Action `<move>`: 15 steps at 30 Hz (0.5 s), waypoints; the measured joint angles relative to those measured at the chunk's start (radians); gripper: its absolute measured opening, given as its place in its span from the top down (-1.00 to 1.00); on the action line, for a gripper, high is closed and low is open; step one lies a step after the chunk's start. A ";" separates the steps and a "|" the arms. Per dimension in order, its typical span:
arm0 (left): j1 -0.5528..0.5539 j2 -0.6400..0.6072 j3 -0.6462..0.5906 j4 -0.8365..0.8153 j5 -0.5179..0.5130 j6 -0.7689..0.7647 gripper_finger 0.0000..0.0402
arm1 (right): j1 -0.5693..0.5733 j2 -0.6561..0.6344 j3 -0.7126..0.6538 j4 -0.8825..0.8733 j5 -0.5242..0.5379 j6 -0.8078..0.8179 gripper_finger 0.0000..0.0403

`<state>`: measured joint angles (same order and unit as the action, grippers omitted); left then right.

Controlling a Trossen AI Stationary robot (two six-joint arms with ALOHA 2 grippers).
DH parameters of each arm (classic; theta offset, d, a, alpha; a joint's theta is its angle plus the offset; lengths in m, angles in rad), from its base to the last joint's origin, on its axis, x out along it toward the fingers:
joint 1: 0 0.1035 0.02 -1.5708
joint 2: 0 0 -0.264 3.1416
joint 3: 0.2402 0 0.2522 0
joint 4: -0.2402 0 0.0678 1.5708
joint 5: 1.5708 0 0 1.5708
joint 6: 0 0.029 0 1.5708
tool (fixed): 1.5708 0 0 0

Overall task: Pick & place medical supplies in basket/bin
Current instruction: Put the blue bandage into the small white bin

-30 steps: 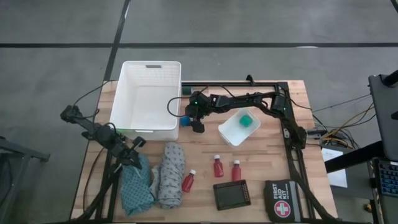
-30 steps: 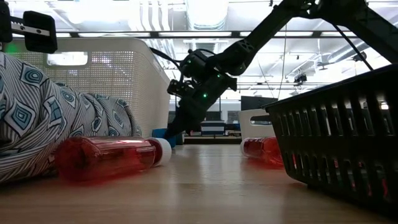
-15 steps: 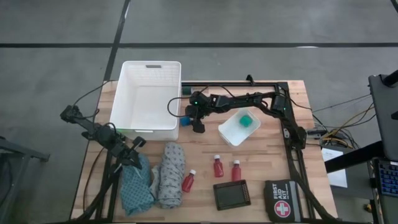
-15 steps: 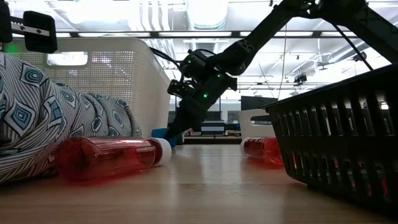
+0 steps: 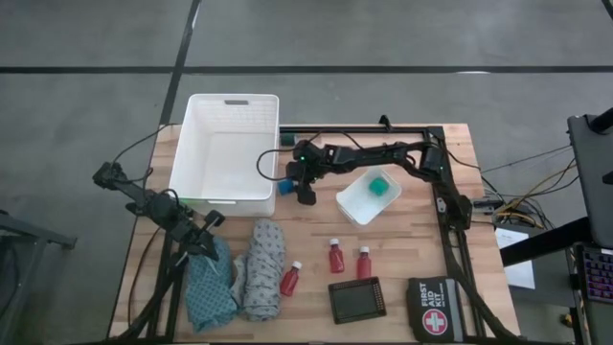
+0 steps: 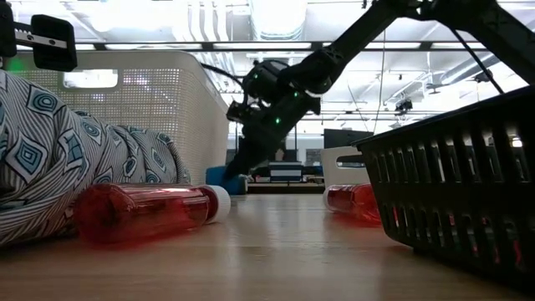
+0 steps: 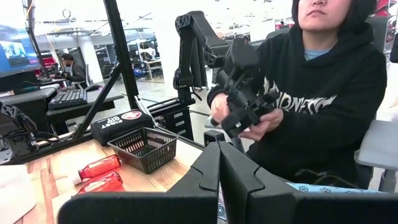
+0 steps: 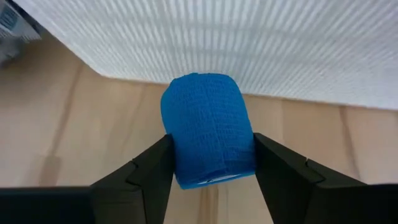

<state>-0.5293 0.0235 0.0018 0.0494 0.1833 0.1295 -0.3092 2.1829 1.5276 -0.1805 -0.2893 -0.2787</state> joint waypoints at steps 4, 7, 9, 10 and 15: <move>0.000 0.000 0.000 0.000 0.000 0.000 0.97 | 0.004 -0.038 0.000 -0.012 0.001 0.063 0.02; 0.000 0.000 0.000 0.000 0.000 0.000 0.97 | 0.009 -0.073 0.000 -0.039 0.003 0.118 0.02; 0.000 0.000 0.000 0.000 0.000 0.000 0.97 | 0.011 -0.107 0.000 -0.072 0.009 0.160 0.02; 0.000 0.000 0.000 0.000 0.000 0.000 0.97 | 0.016 -0.123 0.000 -0.085 0.028 0.179 0.02; 0.000 0.000 0.000 0.000 0.000 0.000 0.97 | 0.056 -0.208 -0.002 -0.180 0.123 0.200 0.02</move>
<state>-0.5292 0.0235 0.0020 0.0495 0.1833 0.1292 -0.2534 1.9749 1.5259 -0.3605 -0.1659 -0.0792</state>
